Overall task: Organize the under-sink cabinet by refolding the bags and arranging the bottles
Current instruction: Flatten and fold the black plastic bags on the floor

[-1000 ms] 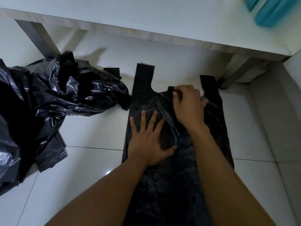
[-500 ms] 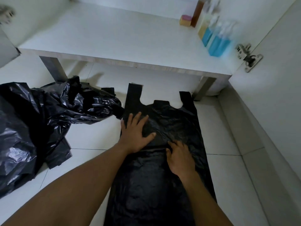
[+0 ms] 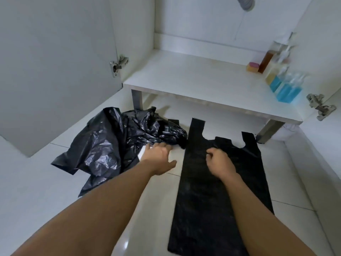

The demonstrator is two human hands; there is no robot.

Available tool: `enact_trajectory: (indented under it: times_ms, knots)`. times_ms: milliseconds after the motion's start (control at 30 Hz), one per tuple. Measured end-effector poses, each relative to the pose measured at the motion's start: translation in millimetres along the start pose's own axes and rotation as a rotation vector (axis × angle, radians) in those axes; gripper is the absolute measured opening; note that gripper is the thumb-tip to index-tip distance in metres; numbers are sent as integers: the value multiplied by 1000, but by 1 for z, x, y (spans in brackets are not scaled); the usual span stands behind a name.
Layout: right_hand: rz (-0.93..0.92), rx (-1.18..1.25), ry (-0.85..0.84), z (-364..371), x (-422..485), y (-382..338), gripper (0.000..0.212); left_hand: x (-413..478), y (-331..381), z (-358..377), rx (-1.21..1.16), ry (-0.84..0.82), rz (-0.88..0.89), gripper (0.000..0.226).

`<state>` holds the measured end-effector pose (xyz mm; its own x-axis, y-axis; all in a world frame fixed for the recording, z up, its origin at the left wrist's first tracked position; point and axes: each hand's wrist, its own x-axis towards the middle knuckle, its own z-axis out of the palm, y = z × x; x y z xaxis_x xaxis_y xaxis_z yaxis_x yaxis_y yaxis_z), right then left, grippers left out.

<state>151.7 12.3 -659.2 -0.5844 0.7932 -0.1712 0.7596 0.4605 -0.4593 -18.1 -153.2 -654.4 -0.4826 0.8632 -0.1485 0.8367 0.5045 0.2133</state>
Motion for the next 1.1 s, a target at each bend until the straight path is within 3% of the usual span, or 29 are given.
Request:
enact_trajectory:
  times_ms: [200, 300, 400, 533, 700, 767, 867, 967, 1033, 1100]
  knots:
    - [-188, 219, -205, 86, -16, -142, 21, -60, -123, -10, -92, 246, -547, 56]
    - [-200, 346, -328, 129, -33, -189, 20, -81, -156, 0, -344, 294, -898, 70]
    - [-102, 434, -411, 159, -44, -219, 42, -88, -178, 11, -780, 345, -1113, 70]
    - [27, 445, -382, 183, -43, -231, 57, -92, -183, 15, -972, 474, -1131, 48]
    - [-7, 553, -371, 165, -36, -232, 29, -91, -184, 10, -1044, 571, -1047, 22]
    - [-3, 652, -441, 152, -29, -231, 24, -90, -182, 8, -944, 592, -981, 27]
    - [61, 874, -470, 122, -18, -235, 31, -91, -177, 9, -616, 484, -847, 55]
    - [67, 806, -383, 75, -12, -237, 44, -92, -170, 7, -535, 387, -703, 83]
    - [31, 801, -352, 49, -5, -233, 45, -88, -166, 6, -447, 385, -618, 75]
    - [-49, 744, -286, 29, 0, -228, 48, -81, -158, 0, -363, 491, -526, 47]
